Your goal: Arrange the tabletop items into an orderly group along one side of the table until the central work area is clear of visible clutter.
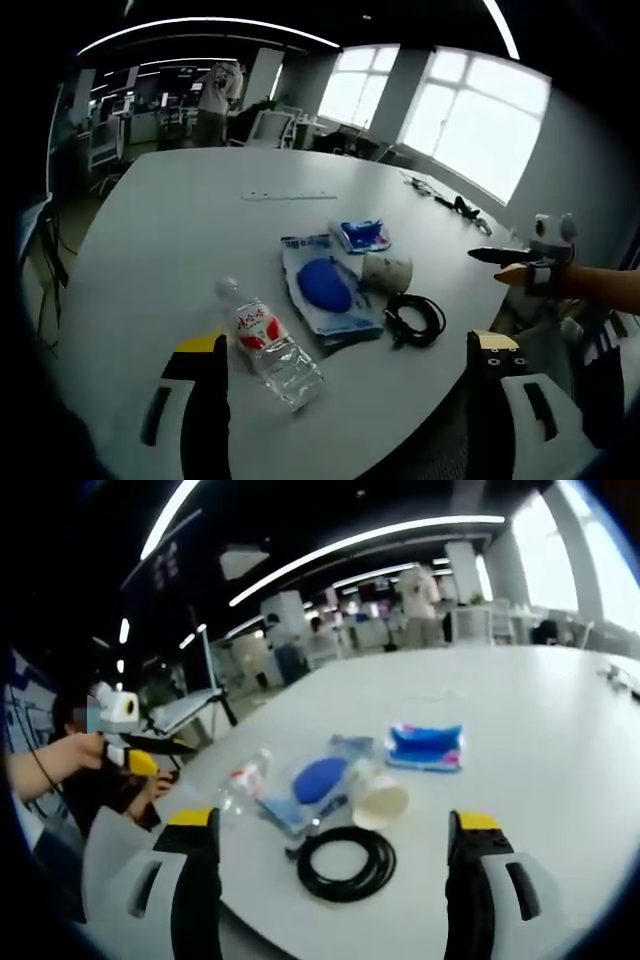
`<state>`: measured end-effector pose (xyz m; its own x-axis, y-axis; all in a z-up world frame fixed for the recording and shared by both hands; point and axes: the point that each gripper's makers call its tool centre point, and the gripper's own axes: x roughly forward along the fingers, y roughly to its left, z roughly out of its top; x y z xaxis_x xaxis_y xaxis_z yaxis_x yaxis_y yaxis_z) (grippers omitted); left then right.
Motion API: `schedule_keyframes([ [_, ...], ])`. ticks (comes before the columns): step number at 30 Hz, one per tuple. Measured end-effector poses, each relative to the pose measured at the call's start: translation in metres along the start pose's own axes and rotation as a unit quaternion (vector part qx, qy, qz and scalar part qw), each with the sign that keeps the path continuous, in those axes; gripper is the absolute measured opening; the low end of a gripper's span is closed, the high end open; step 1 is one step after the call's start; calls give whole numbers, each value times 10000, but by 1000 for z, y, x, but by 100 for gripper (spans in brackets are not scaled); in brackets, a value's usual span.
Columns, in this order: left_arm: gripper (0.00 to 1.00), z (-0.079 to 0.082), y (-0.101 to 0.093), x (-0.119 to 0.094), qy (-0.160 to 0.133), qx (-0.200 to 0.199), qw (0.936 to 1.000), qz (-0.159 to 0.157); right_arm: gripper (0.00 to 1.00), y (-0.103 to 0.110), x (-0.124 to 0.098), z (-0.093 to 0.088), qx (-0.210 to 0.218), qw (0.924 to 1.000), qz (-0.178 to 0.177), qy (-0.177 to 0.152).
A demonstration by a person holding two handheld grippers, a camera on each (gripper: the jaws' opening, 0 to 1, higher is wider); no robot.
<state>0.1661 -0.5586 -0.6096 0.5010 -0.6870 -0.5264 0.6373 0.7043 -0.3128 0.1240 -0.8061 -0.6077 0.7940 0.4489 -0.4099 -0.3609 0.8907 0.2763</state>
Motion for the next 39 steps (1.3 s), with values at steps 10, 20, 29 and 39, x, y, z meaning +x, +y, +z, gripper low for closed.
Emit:
schedule_keyframes([
  [10, 100, 6, 6, 7, 49, -102, 9999, 17, 92, 5, 2, 0, 41, 10000, 60, -6],
  [20, 100, 0, 18, 13, 145, -277, 9995, 79, 91, 18, 18, 14, -111, 9996, 253, -3],
  [29, 100, -3, 26, 15, 206, -359, 9991, 112, 91, 24, 29, 17, -159, 9992, 352, 49],
  [39, 100, -2, 32, 17, 191, -419, 9989, 125, 91, 30, 37, 17, -210, 9989, 402, 132],
])
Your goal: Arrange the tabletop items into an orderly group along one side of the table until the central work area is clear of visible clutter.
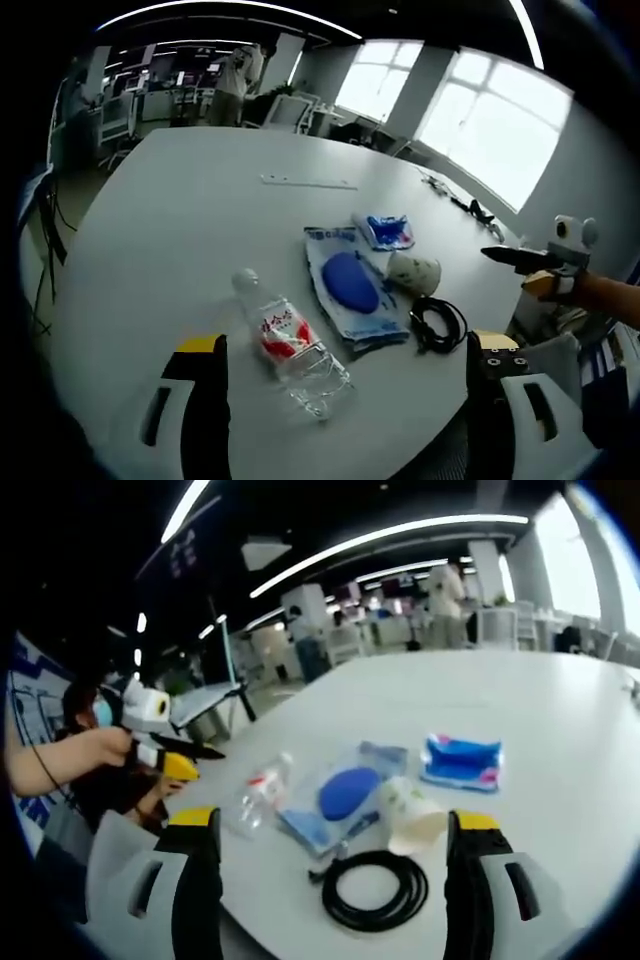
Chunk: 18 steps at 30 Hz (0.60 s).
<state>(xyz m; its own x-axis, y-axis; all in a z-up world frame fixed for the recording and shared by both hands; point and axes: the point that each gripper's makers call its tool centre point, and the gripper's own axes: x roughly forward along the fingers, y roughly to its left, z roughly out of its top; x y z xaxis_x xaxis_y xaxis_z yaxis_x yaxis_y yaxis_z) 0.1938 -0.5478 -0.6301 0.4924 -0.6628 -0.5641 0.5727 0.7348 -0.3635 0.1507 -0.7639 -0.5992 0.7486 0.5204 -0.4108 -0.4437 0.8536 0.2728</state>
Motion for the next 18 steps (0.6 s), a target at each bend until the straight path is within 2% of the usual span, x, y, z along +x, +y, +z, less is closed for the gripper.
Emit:
schedule_keyframes([
  [8, 100, -4, 7, 0, 50, -22, 10000, 25, 91, 7, 11, 4, -68, 9999, 69, 45],
  [18, 99, -6, 17, 4, 115, -10, 9999, 39, 90, 28, 33, 0, -204, 9990, 345, 193],
])
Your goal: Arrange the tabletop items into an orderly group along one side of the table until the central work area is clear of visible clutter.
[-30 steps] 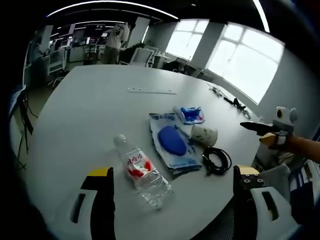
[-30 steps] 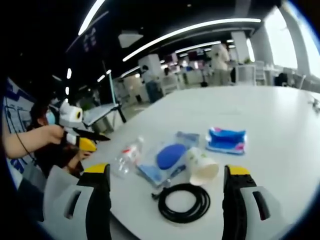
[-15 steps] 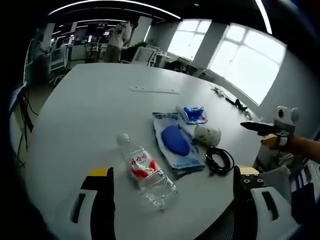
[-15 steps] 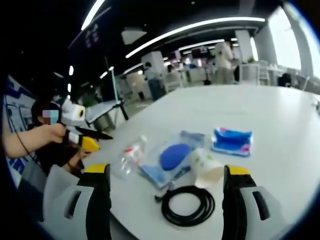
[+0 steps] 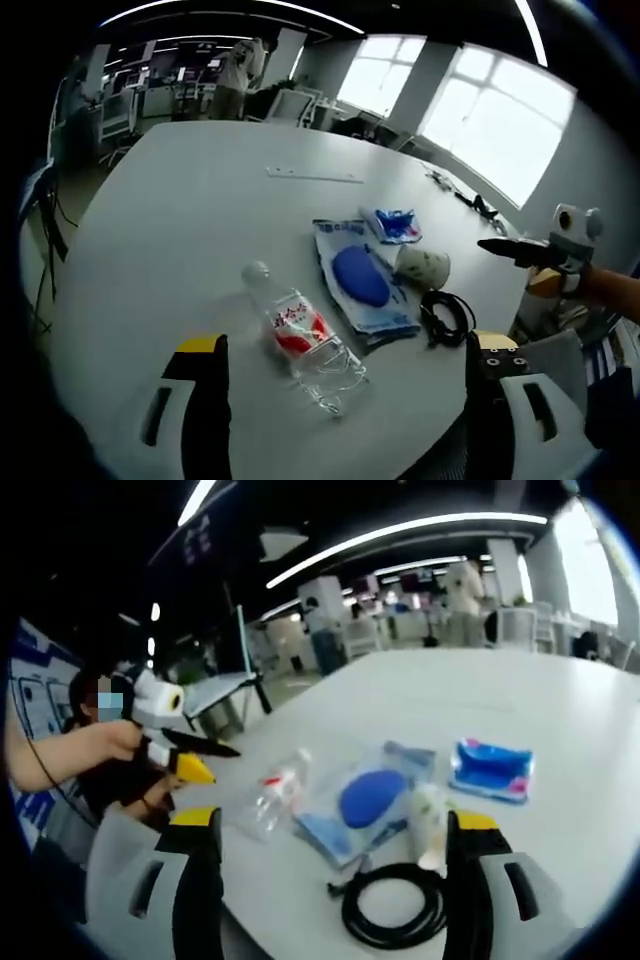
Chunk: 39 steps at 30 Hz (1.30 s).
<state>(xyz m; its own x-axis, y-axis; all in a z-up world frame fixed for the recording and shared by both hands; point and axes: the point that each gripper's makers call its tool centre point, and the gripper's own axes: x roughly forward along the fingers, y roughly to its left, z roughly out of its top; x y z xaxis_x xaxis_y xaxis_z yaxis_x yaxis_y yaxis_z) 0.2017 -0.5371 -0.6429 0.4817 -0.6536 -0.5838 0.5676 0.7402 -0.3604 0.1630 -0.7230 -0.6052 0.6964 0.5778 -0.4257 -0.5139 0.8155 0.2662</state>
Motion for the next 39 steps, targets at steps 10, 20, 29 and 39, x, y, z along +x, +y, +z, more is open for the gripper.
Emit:
schedule_keyframes([
  [10, 99, 3, 9, 2, -62, -44, 10000, 41, 89, 16, 22, -2, -73, 9996, 228, 116],
  [20, 98, 6, 19, 6, -72, -78, 9999, 62, 88, 22, 35, 1, -97, 9993, 336, 133],
  [29, 98, 1, 23, 9, -4, -133, 9999, 79, 88, 26, 47, 2, -133, 9988, 439, 176],
  [39, 97, 6, 27, 12, 34, -128, 9999, 66, 88, 35, 53, 3, -167, 9981, 563, 186],
])
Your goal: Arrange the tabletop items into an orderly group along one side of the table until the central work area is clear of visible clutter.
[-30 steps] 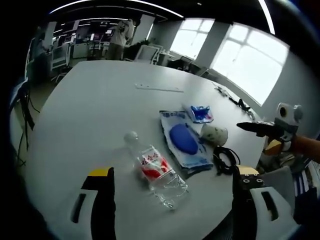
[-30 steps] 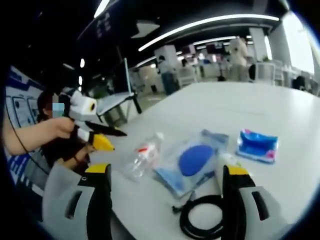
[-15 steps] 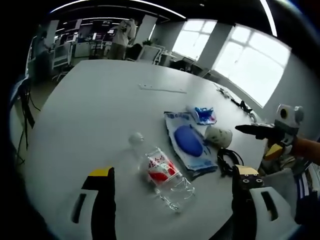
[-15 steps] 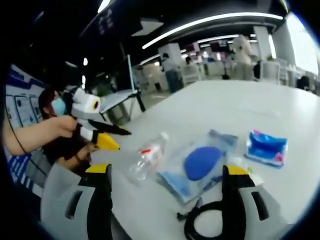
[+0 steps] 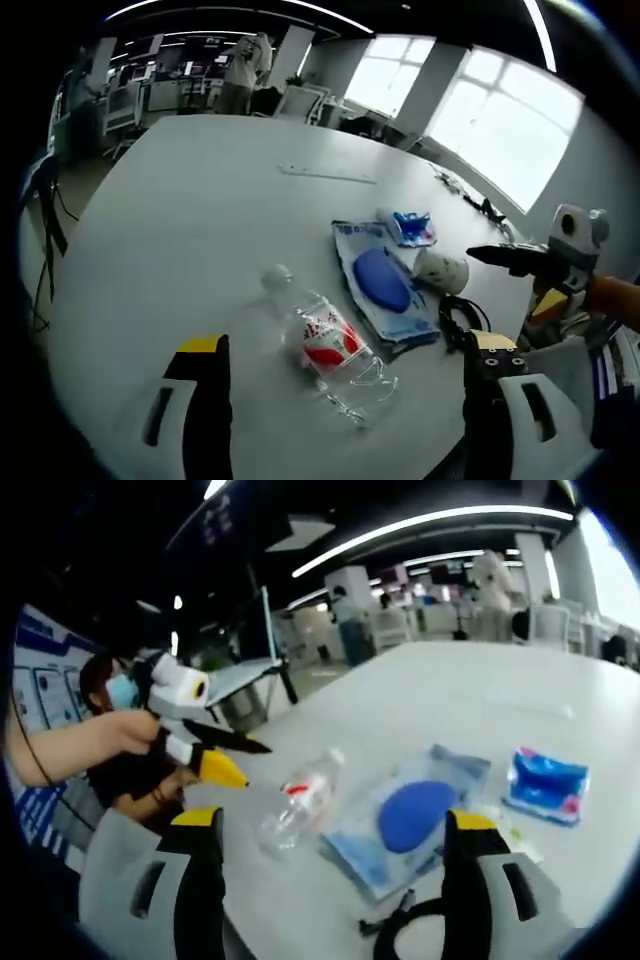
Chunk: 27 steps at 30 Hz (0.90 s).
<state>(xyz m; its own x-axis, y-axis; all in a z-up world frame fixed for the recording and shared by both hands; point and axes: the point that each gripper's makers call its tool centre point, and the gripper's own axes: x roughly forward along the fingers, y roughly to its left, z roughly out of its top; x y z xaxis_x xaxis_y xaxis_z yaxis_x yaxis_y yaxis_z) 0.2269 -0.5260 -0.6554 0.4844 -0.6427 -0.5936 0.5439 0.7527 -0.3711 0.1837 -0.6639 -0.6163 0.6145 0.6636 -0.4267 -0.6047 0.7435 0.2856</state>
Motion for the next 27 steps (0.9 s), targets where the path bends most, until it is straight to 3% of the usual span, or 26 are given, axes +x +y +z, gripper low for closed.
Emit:
schedule_keyframes([
  [8, 96, 2, 1, 7, 13, -81, 10000, -42, 88, 11, 14, -2, -73, 9997, 198, 77],
  [13, 95, -2, -1, 15, 117, -163, 9997, -140, 87, 21, 31, -12, -290, 9983, 394, 321],
  [23, 92, 0, 9, 34, 145, -641, 9978, -47, 82, 34, 65, -30, 13, 9976, 351, 604],
  [27, 88, 9, 6, 41, -11, -880, 9961, -23, 78, 42, 81, -38, 165, 9968, 318, 715],
])
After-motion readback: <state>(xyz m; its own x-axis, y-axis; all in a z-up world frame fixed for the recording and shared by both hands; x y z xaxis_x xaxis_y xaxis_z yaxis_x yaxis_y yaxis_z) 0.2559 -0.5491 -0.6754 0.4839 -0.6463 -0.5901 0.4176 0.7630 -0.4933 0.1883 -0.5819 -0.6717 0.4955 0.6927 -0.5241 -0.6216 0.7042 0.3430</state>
